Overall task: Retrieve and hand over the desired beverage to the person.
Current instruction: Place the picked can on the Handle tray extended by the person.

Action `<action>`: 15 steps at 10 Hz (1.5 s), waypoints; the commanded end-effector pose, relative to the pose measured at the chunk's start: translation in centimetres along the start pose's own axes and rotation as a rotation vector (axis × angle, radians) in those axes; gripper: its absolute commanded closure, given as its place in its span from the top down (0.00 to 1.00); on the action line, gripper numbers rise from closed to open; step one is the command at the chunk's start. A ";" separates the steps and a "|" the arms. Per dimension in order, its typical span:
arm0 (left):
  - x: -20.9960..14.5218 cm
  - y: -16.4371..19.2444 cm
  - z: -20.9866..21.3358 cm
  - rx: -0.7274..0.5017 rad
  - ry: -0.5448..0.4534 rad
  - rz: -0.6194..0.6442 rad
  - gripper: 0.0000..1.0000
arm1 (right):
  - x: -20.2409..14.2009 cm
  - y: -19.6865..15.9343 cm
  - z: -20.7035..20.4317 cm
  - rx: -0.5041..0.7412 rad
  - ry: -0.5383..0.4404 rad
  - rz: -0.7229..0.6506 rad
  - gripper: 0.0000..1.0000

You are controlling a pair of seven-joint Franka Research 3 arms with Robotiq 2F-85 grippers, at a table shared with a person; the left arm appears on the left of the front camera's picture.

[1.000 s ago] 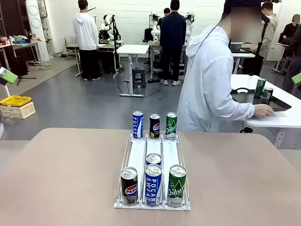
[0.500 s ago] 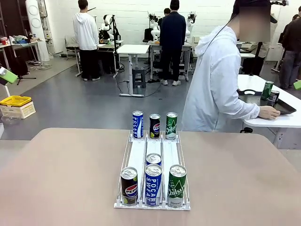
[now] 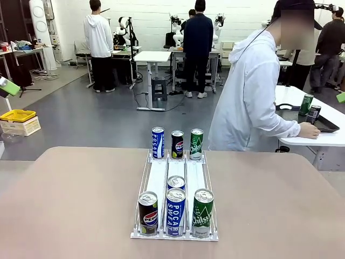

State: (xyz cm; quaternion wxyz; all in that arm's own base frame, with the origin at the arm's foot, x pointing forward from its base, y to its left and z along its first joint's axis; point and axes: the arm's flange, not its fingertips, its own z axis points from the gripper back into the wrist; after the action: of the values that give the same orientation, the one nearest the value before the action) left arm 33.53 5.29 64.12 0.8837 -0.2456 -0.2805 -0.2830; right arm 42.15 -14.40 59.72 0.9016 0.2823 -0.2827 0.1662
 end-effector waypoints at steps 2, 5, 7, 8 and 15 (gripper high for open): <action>0.0 0.0 -0.1 -0.010 -0.013 -0.010 1.00 | 0.3 0.0 0.0 0.012 0.004 0.001 1.00; 0.0 0.0 -0.1 -0.010 -0.013 -0.010 1.00 | 0.3 0.0 0.0 0.012 0.004 0.001 1.00; 0.0 0.0 -0.1 -0.010 -0.013 -0.010 1.00 | 0.3 0.0 0.0 0.012 0.004 0.001 1.00; 0.0 0.0 -0.1 -0.010 -0.013 -0.010 1.00 | 0.3 0.0 0.0 0.012 0.004 0.001 1.00; 0.0 0.0 -0.1 -0.010 -0.013 -0.010 1.00 | 0.3 0.0 0.0 0.012 0.004 0.001 1.00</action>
State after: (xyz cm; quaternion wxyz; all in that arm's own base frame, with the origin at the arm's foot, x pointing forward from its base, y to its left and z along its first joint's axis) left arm 33.53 5.29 64.12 0.8837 -0.2456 -0.2805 -0.2830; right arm 42.15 -14.40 59.76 0.9015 0.2822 -0.2829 0.1664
